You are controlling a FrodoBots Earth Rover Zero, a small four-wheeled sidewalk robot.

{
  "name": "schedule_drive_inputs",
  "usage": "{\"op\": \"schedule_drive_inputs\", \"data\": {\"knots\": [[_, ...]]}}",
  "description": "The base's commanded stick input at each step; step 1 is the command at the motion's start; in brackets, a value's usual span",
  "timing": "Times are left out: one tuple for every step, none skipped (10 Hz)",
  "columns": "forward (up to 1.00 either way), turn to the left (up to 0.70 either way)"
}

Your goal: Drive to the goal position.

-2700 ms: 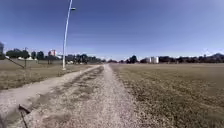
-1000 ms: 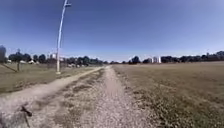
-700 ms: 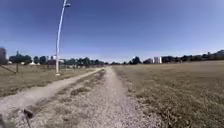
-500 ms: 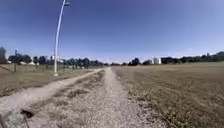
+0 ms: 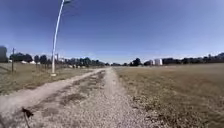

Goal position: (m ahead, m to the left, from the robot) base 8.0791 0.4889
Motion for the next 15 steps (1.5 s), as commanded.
{"op": "schedule_drive_inputs", "data": {"knots": [[0.69, 0.03], [0.69, 0.03], [0.69, 0.03], [0.69, 0.03], [0.69, 0.03], [0.69, 0.03], [0.69, 0.03], [0.69, 0.03], [0.69, 0.03], [0.69, 0.03], [0.69, 0.03], [0.69, 0.03], [0.69, 0.03], [0.69, 0.03], [0.69, 0.03]]}}
